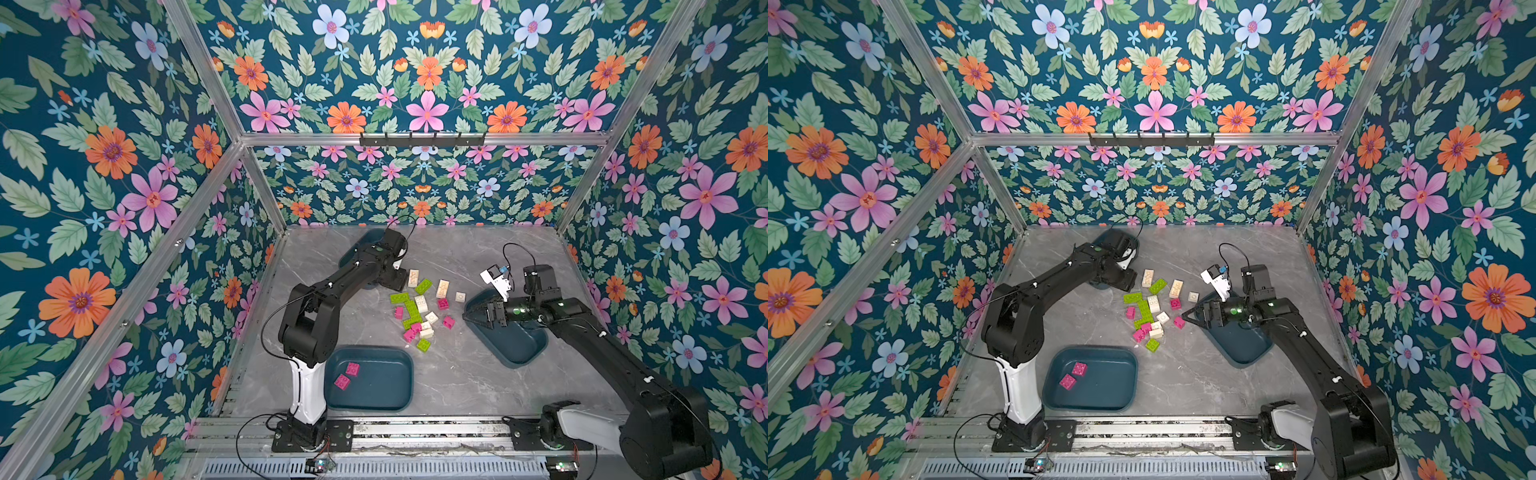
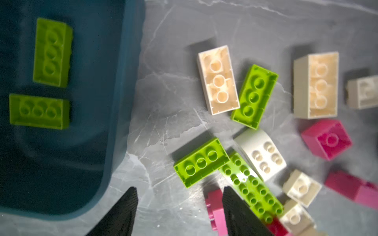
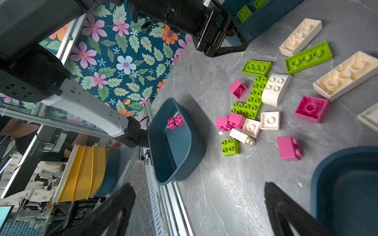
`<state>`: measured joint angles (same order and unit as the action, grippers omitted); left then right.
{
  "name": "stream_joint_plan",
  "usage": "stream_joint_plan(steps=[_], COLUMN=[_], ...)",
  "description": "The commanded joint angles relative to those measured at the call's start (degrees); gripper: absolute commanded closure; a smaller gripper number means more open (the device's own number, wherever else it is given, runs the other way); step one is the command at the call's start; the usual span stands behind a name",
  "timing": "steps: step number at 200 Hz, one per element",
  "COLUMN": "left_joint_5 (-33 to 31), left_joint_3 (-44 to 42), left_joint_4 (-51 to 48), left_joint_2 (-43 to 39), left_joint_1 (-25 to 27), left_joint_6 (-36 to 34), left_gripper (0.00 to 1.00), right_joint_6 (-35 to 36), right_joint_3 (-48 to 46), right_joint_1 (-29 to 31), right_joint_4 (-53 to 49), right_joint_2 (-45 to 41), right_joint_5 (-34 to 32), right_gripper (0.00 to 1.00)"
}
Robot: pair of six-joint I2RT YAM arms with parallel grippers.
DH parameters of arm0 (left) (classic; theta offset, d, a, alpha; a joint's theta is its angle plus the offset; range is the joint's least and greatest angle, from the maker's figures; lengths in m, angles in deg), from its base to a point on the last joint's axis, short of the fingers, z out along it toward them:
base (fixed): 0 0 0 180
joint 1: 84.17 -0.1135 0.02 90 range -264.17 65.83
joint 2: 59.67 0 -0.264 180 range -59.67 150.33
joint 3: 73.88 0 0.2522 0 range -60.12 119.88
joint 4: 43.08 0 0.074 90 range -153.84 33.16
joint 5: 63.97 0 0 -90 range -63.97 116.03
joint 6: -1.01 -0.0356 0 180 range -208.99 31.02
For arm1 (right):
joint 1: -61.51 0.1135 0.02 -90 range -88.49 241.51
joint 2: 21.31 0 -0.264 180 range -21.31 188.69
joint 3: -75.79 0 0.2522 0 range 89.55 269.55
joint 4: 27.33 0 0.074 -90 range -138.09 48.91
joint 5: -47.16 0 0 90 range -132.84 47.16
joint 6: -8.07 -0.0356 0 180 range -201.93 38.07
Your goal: Sort the legos into containers by color
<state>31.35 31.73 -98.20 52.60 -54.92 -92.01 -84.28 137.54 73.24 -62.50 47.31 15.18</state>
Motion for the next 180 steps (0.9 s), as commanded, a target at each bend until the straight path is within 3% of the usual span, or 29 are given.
stream_joint_plan(steps=[1, 32, 55, 180], left_joint_5=[11.15, 12.43, 9.94, 6.49], left_joint_3=[-0.07, 1.96, 3.74, 4.21], left_joint_4=[-4.93, -6.8, -8.78, -3.39], left_joint_2=[0.42, 3.11, 5.96, 11.09], left_joint_1=[-0.87, -1.6, -1.57, -1.55], left_joint_6=[-20.72, -27.17, -29.12, -33.18], left_gripper=[0.3, 0.3, 0.29, 0.39], right_joint_6=[0.77, 0.6, 1.18, 1.2], right_joint_3=[0.08, 0.18, 0.57, 0.35], right_joint_1=[0.03, 0.05, 0.0, 0.01], right_joint_4=[-0.77, -1.49, -2.7, -3.47], right_joint_2=[-0.37, -0.87, -0.89, -1.12], right_joint_5=[-0.09, -0.38, -0.39, -1.12], right_gripper=[0.01, 0.01, 0.01, 0.01])
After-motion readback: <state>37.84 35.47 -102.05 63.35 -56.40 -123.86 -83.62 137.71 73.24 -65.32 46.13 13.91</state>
